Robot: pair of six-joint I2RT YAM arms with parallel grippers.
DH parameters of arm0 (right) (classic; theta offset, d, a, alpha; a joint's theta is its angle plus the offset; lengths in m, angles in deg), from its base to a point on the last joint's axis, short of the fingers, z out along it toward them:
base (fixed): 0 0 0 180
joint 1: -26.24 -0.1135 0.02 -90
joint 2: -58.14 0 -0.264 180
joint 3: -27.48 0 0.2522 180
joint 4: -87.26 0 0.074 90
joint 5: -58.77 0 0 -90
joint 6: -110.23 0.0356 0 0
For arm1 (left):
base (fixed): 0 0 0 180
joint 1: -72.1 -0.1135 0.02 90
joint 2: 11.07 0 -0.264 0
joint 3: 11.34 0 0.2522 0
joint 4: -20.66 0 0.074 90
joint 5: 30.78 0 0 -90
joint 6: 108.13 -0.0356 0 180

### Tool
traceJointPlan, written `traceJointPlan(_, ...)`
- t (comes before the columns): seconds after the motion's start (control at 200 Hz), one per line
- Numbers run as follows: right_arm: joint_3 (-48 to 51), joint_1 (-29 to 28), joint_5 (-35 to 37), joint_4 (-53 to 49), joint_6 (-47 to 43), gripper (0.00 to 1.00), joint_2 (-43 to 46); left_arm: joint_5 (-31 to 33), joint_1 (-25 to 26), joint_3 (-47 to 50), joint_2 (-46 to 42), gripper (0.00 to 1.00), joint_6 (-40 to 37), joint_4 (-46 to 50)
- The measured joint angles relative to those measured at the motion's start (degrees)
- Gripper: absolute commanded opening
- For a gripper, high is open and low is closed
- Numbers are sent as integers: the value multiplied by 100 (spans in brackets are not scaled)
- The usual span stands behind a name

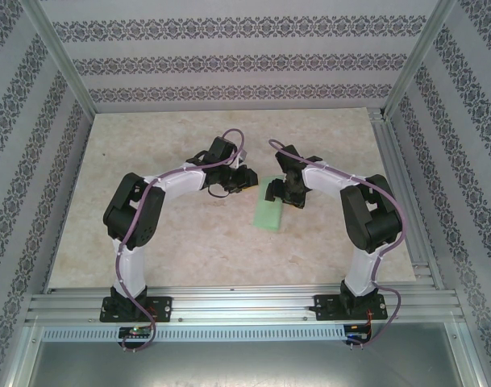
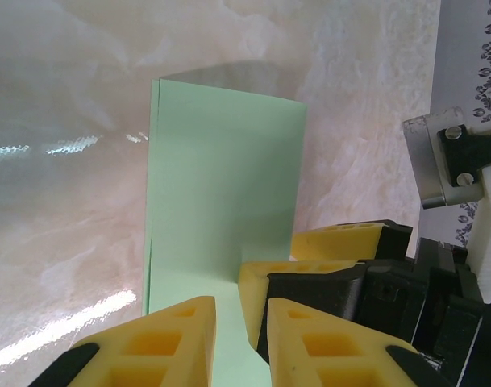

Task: Fold a paper plane with a square sheet of paper (pick it up from the middle)
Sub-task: Fold the square sheet of paper in half at the center of the table, then hold the square sheet of paper at the center of the table.

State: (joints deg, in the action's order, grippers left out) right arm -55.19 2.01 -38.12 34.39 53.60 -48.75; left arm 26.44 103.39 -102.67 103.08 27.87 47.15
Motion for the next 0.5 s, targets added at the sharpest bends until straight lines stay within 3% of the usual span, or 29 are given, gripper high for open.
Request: traceJointPlan(0.5,-11,0,4,-31,22,74,-76,-26,0,-50,22,25,66,-81)
